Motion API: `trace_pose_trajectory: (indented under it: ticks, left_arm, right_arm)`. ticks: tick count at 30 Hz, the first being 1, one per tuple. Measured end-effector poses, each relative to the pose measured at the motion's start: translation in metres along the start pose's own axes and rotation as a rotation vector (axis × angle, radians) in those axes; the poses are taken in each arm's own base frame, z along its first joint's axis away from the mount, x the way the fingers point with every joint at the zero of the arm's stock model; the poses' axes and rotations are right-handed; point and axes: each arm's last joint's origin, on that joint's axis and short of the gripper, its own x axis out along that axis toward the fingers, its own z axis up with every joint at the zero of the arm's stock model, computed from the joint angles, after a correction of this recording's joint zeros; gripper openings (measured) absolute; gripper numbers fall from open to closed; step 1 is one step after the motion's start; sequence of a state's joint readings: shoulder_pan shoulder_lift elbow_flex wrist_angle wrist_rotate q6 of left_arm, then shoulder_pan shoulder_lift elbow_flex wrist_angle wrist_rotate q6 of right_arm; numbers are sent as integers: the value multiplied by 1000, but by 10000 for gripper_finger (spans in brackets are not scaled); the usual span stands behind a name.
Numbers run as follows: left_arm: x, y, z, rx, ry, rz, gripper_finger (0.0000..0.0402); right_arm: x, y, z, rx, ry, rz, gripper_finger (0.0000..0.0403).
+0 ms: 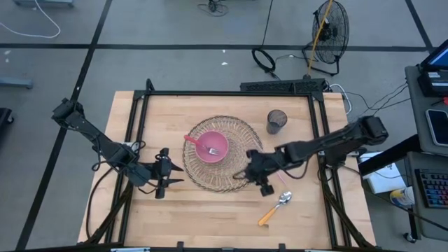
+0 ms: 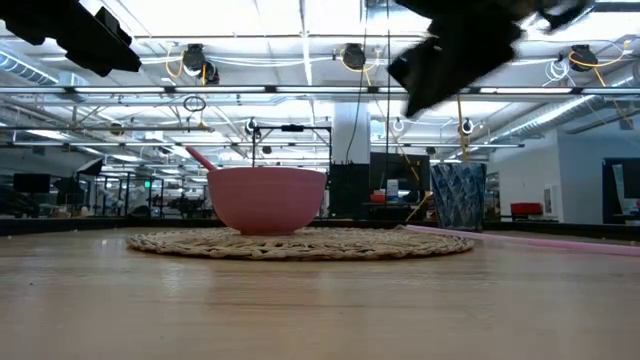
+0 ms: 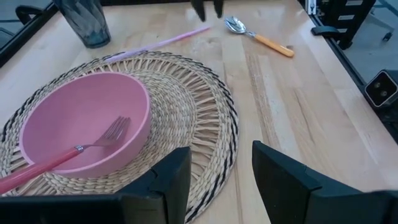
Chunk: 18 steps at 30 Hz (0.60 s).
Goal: Pick & Place Utensil
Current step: Put the yellow spoon into the pink bowl
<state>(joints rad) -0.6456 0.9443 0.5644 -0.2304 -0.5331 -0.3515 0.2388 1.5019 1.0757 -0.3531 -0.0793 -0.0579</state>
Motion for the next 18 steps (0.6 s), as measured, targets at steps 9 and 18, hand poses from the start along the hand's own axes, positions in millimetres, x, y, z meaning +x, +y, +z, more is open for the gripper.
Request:
trace_pose_trajectory:
  ticks: [9,18]
  left_arm:
    - [0,0,2,-27,-22,23,170]
    - [2,3,7,-63,-61,38,170]
  right_arm:
    - [1,41,-32,42,24,84,100]
    - [0,78,-43,-32,44,85,100]
